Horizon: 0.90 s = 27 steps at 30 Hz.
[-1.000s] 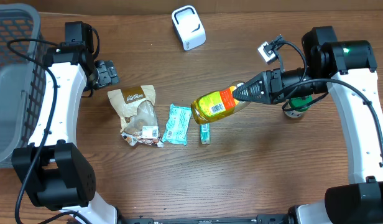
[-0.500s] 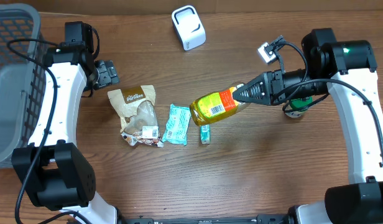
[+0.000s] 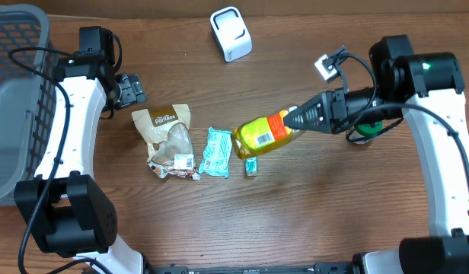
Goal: Scan the item barcode
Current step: 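Lift the bottle and swing it toward the white scanner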
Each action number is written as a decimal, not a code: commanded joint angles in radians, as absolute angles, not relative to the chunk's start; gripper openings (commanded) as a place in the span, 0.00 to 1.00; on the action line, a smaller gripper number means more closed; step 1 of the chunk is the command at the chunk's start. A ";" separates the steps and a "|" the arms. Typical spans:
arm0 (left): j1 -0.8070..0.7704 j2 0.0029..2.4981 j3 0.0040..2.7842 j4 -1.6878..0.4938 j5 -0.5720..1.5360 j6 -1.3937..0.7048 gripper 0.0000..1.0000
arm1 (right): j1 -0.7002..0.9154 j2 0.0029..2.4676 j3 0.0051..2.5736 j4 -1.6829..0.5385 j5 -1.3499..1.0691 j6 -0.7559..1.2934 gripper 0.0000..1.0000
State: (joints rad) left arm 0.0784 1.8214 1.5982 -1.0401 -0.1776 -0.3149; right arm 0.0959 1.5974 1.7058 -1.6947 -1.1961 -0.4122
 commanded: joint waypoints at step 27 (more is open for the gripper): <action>0.072 1.805 1.606 -1.039 -0.190 -0.311 1.00 | 0.156 1.536 1.721 -1.268 -0.625 -0.115 0.36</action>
State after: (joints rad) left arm 0.0784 1.8214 1.5982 -1.0401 -0.1776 -0.3149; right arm 0.1539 1.5215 1.7054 -1.3212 -0.7330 -0.1711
